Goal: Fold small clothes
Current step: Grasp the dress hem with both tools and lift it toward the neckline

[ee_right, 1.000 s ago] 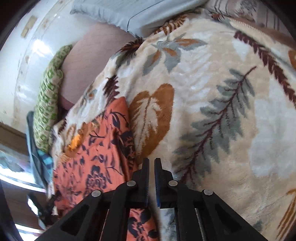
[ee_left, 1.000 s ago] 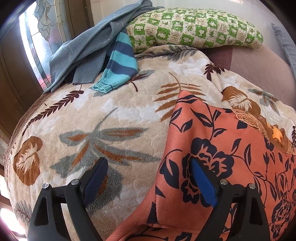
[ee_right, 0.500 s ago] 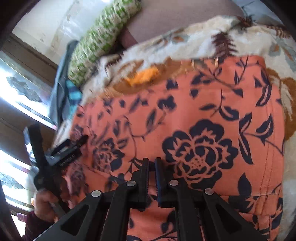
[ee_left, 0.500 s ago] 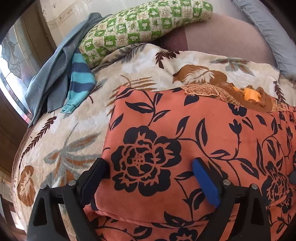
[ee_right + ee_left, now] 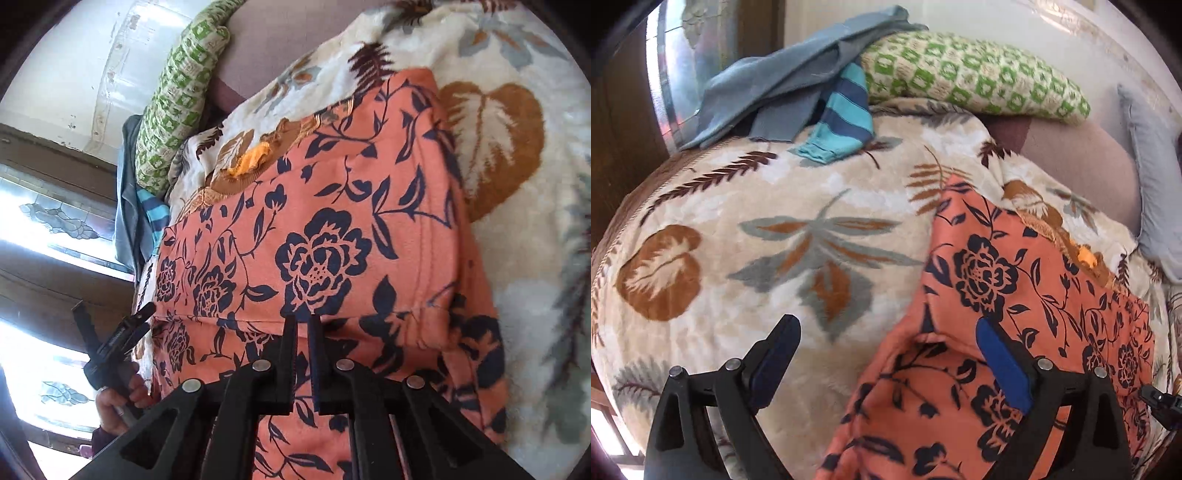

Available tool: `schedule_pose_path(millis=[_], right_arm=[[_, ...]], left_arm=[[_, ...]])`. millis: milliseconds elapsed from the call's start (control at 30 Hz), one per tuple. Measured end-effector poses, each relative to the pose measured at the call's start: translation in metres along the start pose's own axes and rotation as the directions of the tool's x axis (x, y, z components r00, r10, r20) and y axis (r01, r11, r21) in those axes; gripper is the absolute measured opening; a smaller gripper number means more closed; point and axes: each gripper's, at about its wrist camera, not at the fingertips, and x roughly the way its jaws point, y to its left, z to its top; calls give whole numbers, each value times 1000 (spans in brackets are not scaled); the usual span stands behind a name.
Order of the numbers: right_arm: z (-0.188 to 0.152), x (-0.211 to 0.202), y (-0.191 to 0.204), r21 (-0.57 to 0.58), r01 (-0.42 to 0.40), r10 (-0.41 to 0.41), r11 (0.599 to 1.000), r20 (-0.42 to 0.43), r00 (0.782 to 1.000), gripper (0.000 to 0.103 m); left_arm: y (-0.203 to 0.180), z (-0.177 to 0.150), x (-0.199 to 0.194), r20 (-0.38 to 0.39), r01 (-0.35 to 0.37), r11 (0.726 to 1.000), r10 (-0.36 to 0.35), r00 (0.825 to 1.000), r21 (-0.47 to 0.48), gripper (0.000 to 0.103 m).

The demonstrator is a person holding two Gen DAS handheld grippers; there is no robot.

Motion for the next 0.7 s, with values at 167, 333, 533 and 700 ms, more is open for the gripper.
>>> schedule_pose_path(millis=[167,333,533,700], right_arm=[[-30,-49,-7,67,-76,67,995,133,989,59],[-66,-74,-3,53,-82,71,995,177,982,80],[-114,-82,6,39,-22,19,999,74,997,80],[-155,-85,23,-4,129,-129,992,-60,990,80]], left_arm=[[52,-30,-45,17,-37,999,37,999,-14,97],[96,-80,-58,-78,-37,998,33,996,-56,97],[99,-122,-63,-234,43,996,-62,970,-84,97],[72,-148,-60,-345,3,999,14,939,48,97]])
